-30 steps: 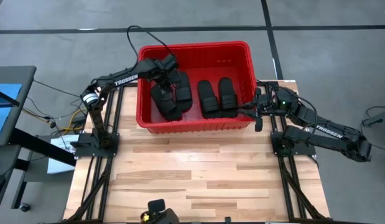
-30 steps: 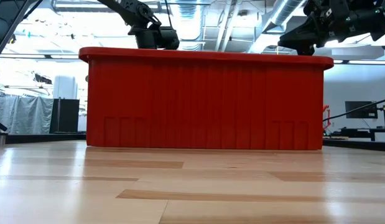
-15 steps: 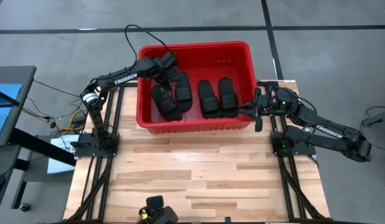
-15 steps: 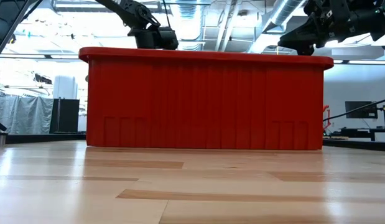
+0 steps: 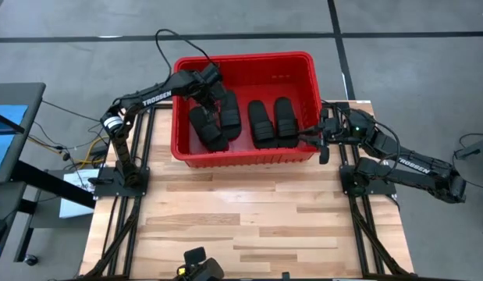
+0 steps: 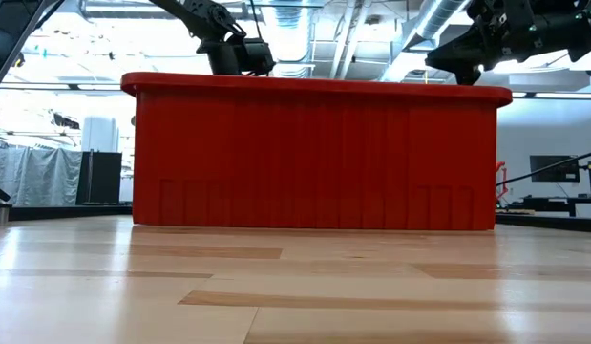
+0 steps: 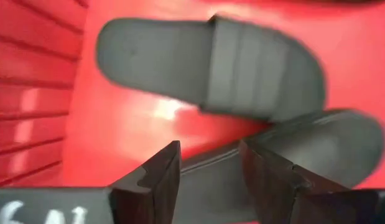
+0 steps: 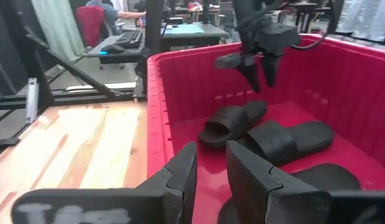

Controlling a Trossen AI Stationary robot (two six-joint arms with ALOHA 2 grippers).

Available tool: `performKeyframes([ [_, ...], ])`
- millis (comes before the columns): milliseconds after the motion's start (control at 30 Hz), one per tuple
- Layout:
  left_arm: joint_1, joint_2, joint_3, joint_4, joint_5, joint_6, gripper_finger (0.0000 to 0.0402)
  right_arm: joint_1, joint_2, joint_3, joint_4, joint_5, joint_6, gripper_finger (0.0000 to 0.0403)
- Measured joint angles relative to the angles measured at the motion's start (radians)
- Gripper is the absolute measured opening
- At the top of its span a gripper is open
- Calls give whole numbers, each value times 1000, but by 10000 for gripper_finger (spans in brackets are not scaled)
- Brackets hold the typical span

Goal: Pick and place slides into bin
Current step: Adjust the black slides in the red container

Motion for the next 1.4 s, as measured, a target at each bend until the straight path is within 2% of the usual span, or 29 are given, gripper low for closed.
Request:
performKeyframes([
  [133, -4, 0, 4, -7, 52, -92, 157, 0, 0, 0, 0, 57, 0, 77],
  [300, -4, 0, 4, -144, 80, -206, 157, 0, 0, 0, 0, 130, 0, 77],
  [567, -4, 0, 4, -287, 38, -331, 157, -37, 0, 0, -4, 157, -84, 77],
  [1000, -4, 0, 4, -327, 82, -352, 157, -135, -2, 0, -5, 153, -91, 77],
  [1167, -9, 66, 4, -315, 34, -311, 157, -151, -2, 0, -8, 153, -139, 77],
  [1400, -11, 141, 4, -308, 56, -259, 157, -157, -2, 0, -8, 152, -140, 77],
])
